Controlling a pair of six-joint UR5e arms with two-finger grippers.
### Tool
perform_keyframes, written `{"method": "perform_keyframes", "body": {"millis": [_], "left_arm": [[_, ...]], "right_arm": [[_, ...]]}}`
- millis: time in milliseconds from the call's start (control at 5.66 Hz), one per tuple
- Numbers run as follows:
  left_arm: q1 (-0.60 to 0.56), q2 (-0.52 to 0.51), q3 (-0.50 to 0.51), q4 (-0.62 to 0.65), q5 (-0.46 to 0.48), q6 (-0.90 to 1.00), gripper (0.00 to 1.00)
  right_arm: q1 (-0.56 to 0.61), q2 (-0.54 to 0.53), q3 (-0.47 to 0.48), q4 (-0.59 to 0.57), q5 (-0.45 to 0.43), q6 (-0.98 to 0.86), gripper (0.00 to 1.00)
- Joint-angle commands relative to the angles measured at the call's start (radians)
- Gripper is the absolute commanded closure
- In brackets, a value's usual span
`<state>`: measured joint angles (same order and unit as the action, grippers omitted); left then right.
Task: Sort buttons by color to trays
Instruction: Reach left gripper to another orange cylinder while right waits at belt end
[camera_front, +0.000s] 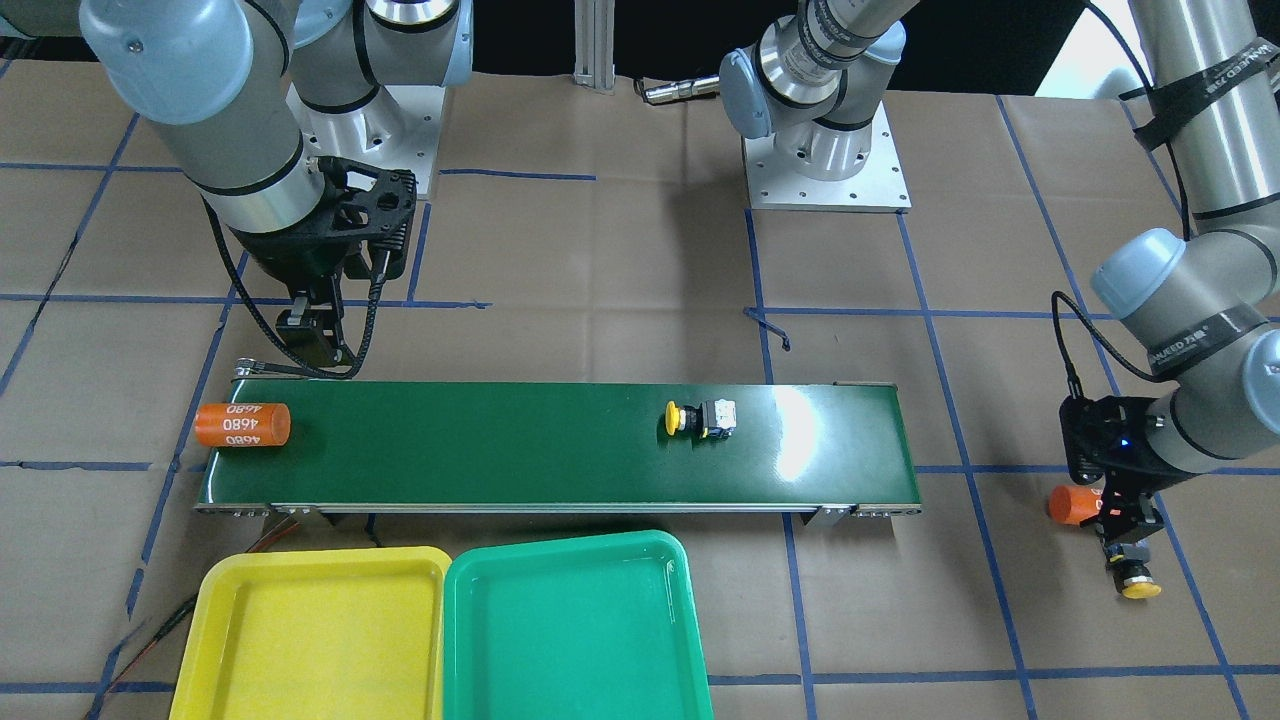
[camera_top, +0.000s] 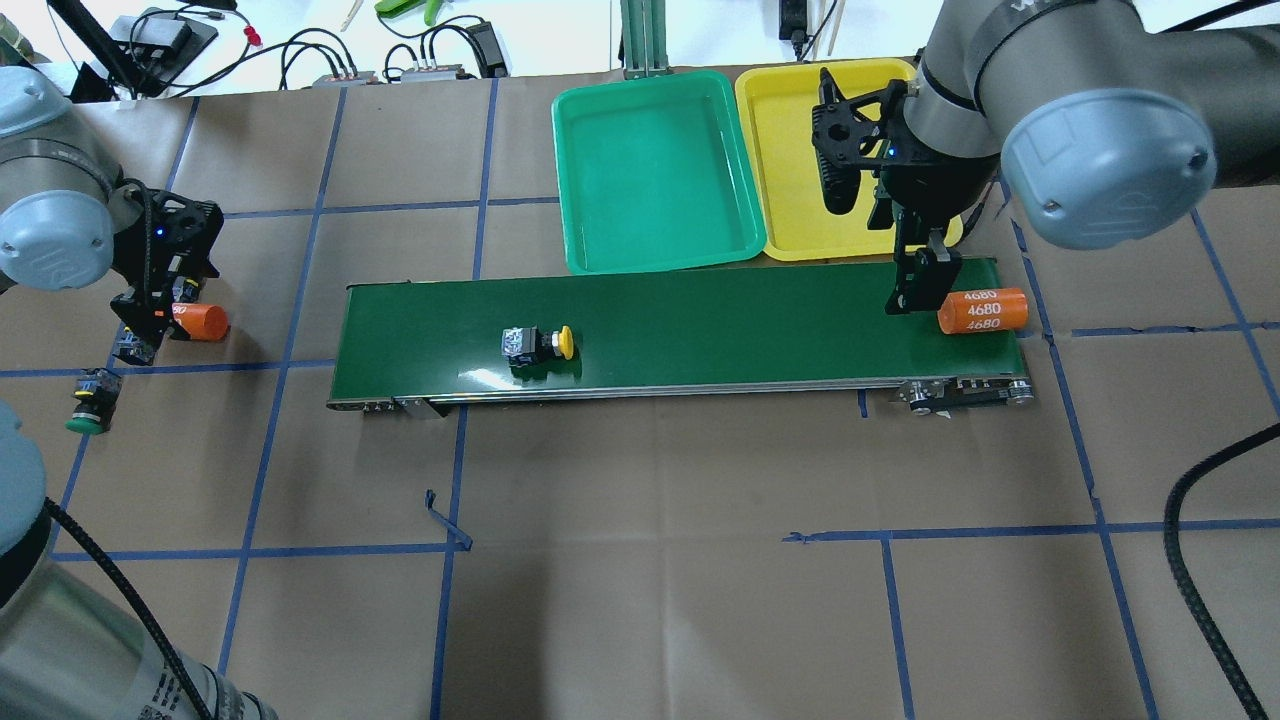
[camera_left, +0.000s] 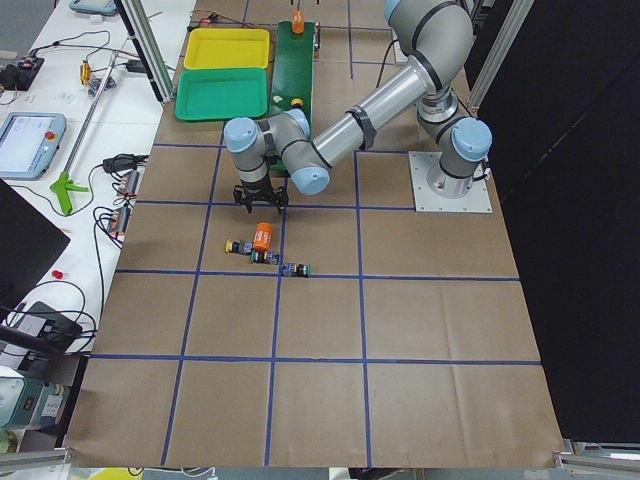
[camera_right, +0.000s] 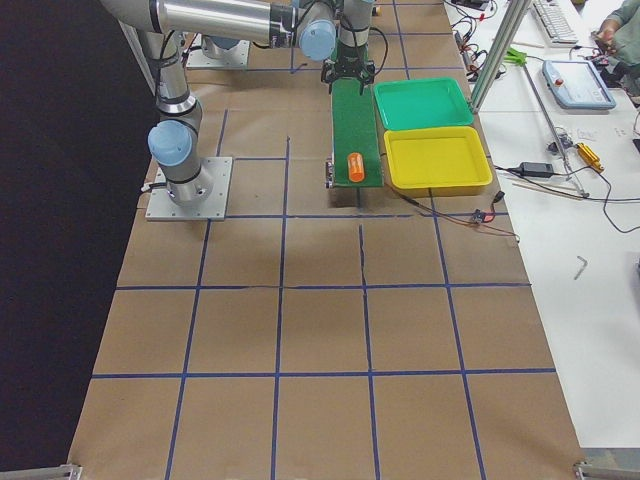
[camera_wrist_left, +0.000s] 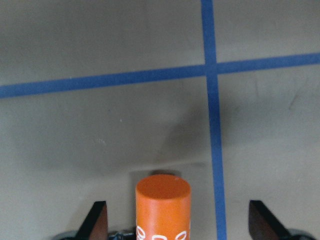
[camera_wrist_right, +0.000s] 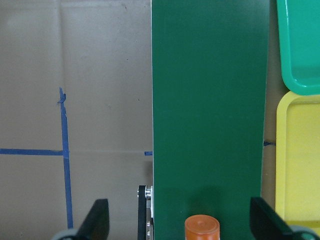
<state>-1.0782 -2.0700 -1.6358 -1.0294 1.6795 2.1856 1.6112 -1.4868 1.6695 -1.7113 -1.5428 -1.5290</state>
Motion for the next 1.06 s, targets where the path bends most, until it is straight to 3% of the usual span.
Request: {"method": "perform_keyframes", "body": {"millis": [0,177,353,530,707,884], "left_arm": [[0.032,-0.045,0.031,0.045,-0.006,0.077,0.01],[0.032,-0.083,0.037,0.048,-0.009,0.076,0.01],[0.032,-0.11,0.034,0.069,-0.012,0.071,0.04],[0.032,-0.119,0.03,0.072,-0.015,0.075,0.29],[0.032,-0.116,0.036,0.074,-0.011,0.069,0.87],[0.027,-0.098,0.036,0.069,-0.012,0.066,1.0]], "right_arm": [[0.004,0.011,0.001,-0.001,-0.002,0.006,0.0],[0.024,0.031,0.001,-0.004,-0.002,0.015,0.0],[0.085,0.086,0.001,-0.087,-0.003,0.059,0.0],[0.129,0.133,0.001,-0.138,-0.003,0.099,0.0],[0.14,0.158,0.003,-0.142,-0.003,0.11,0.0],[0.148,0.186,0.004,-0.163,-0.002,0.127,0.0]]}}
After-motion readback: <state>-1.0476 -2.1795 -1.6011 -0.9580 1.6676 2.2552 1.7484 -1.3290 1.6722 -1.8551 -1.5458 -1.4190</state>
